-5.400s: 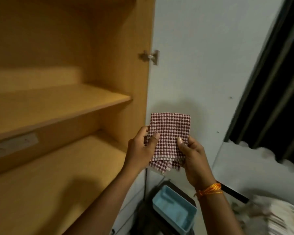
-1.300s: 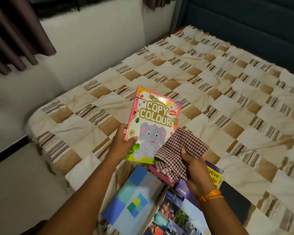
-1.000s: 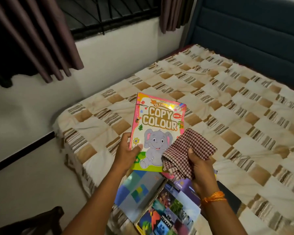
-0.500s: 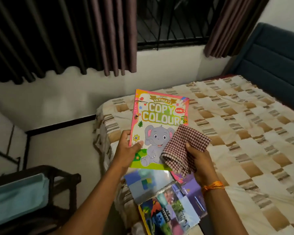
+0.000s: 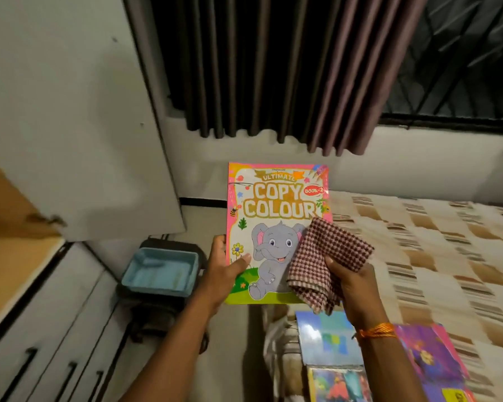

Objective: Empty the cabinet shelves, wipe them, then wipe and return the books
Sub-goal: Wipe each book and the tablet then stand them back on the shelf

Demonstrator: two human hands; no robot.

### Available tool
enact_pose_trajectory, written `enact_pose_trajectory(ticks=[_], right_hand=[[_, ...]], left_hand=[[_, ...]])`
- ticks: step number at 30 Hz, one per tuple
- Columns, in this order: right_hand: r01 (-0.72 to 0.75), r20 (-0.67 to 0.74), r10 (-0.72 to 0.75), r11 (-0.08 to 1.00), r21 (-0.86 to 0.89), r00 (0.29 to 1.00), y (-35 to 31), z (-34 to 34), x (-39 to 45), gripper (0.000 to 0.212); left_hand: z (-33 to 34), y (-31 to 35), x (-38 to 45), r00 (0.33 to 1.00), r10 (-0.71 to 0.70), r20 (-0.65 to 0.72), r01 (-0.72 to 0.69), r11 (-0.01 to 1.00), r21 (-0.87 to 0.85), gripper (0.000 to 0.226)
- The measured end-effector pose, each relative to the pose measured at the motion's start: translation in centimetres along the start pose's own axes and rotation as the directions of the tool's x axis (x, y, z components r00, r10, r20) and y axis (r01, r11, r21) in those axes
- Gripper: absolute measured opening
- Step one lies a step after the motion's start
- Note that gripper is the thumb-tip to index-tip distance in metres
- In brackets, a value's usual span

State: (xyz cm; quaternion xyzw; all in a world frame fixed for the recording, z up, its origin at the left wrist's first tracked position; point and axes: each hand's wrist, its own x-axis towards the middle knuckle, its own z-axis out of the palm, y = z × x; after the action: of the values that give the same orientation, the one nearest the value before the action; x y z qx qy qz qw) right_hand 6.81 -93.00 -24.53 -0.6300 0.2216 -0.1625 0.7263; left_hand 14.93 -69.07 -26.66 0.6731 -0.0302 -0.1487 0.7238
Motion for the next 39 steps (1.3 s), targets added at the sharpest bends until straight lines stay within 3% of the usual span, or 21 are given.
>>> enact_pose_trajectory(ticks=[9, 19, 25, 29, 31, 34, 39], right_hand=[[0.006, 0.31, 0.012, 0.998, -0.056, 0.951, 0.7, 14.3, -5.9, 0.034], [0.057, 0.574, 0.064, 0.98, -0.189, 0.816, 1.5, 27.2, -13.6, 0.021], [0.269, 0.567, -0.159, 0.956, -0.116, 0.808, -1.4, 33.1, -16.3, 0.024], [0.512, 0.48, -0.432, 0.858, -0.042, 0.764, -4.2, 36.5, -18.2, 0.035], [0.605, 0.499, -0.532, 0.796, 0.019, 0.684, -4.9, 38.0, -19.7, 0.044], [0.732, 0.645, -0.589, 0.679, 0.067, 0.487, -4.2, 40.2, -21.7, 0.065], [0.84, 0.868, -0.473, 0.524, 0.141, 0.149, -0.4, 41.9, -25.7, 0.069]], left_hand=[[-14.5, 0.8, -9.6, 0.949, 0.033, -0.313, -0.082, 0.986, -0.145, 0.033], [-24.6, 1.8, -20.4, 0.746, 0.139, -0.652, -0.227, 0.973, -0.052, 0.042], [-27.7, 2.9, -24.8, 0.576, 0.179, -0.797, -0.277, 0.961, 0.015, 0.039], [-28.4, 3.0, -25.8, 0.518, 0.168, -0.838, -0.302, 0.953, 0.004, 0.038], [-28.3, 3.0, -26.2, 0.503, 0.169, -0.848, -0.306, 0.952, 0.009, 0.038], [-27.7, 3.0, -26.5, 0.482, 0.169, -0.86, -0.306, 0.952, 0.015, 0.039], [-27.5, 3.1, -26.8, 0.437, 0.21, -0.875, -0.31, 0.948, 0.073, 0.045]])
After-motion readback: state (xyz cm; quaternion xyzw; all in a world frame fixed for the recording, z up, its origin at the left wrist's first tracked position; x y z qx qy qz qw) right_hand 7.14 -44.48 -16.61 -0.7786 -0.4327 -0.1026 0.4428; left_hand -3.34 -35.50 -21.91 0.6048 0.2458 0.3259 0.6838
